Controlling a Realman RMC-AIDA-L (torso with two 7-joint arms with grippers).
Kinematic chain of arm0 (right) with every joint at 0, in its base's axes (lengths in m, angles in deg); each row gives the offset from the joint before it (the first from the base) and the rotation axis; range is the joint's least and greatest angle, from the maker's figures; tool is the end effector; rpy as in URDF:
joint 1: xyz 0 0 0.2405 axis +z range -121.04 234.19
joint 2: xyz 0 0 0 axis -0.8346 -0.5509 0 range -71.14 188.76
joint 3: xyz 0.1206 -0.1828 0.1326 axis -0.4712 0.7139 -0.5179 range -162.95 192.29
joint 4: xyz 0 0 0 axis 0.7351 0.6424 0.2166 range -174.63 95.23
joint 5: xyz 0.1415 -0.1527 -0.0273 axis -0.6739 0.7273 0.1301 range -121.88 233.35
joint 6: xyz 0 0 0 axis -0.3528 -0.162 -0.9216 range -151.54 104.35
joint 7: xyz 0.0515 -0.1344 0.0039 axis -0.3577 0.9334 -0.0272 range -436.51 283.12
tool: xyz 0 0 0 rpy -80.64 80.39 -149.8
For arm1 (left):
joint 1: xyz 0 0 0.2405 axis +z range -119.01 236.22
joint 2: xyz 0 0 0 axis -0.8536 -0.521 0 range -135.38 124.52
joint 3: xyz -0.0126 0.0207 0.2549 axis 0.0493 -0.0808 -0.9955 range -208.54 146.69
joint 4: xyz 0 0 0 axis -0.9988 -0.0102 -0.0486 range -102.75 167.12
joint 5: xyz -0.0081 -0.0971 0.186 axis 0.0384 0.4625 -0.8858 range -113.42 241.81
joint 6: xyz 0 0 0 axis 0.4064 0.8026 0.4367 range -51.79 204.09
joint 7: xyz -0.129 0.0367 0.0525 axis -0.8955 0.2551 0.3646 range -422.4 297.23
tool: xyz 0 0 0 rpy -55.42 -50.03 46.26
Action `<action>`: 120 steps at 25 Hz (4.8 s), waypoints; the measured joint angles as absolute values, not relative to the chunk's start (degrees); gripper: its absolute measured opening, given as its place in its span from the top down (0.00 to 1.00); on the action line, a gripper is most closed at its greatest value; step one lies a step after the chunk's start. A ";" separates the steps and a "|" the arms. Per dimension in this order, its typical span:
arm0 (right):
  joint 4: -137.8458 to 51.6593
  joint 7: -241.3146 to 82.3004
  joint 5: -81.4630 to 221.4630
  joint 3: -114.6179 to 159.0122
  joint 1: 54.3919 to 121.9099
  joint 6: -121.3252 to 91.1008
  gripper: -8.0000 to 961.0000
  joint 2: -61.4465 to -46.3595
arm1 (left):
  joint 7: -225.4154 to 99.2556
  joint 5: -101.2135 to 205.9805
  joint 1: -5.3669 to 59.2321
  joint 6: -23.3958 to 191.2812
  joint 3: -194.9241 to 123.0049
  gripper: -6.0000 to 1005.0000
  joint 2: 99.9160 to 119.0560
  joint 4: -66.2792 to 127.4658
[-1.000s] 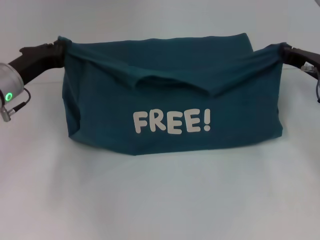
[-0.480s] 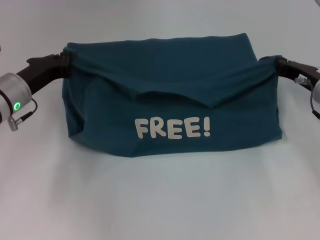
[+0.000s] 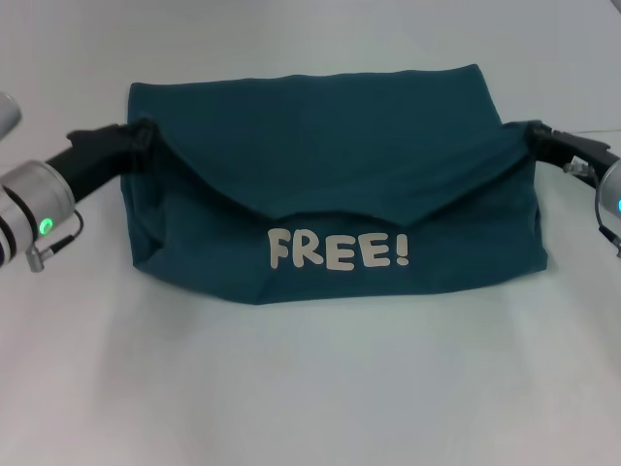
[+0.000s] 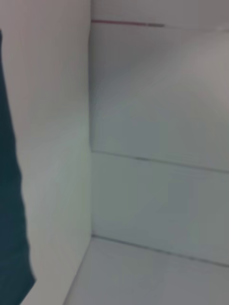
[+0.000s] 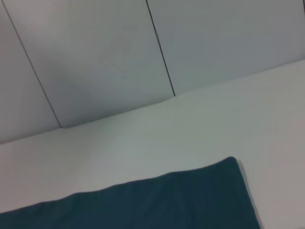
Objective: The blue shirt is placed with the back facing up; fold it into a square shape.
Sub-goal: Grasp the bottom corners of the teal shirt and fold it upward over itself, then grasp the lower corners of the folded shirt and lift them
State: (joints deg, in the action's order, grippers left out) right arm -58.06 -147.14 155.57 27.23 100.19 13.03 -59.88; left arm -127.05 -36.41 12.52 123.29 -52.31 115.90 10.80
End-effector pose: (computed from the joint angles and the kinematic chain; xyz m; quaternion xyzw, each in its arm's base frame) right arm 0.3151 0.4410 0.0268 -0.6932 0.4464 0.2572 0.5040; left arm -0.2494 0.4479 -0.0028 -0.8046 -0.3059 -0.2670 0.4333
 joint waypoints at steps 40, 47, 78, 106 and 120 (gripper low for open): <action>-72.18 -187.84 165.58 46.27 84.77 44.78 0.37 -50.14 | -150.20 -46.36 29.97 135.89 -61.65 0.13 118.43 -10.30; -75.44 -198.27 175.77 46.40 87.32 48.96 0.37 -49.29 | -149.71 -50.00 29.82 135.43 -64.14 0.13 118.53 -9.44; -75.45 -201.27 177.19 44.34 87.65 49.61 0.41 -50.29 | -145.56 -54.49 26.96 125.75 -80.32 0.13 118.93 -6.75; -75.47 -200.71 177.20 42.82 86.64 49.60 0.44 -50.54 | -147.28 -54.69 27.43 126.85 -82.88 0.77 118.81 -8.95; -75.71 -202.88 182.40 43.60 85.94 49.16 0.45 -50.01 | -148.90 -55.81 27.62 129.21 -82.64 0.98 118.63 -11.23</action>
State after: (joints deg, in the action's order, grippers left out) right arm -75.71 -202.88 182.40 43.60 85.94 49.16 -50.01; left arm -148.90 -55.81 27.62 129.21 -82.64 118.63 -11.23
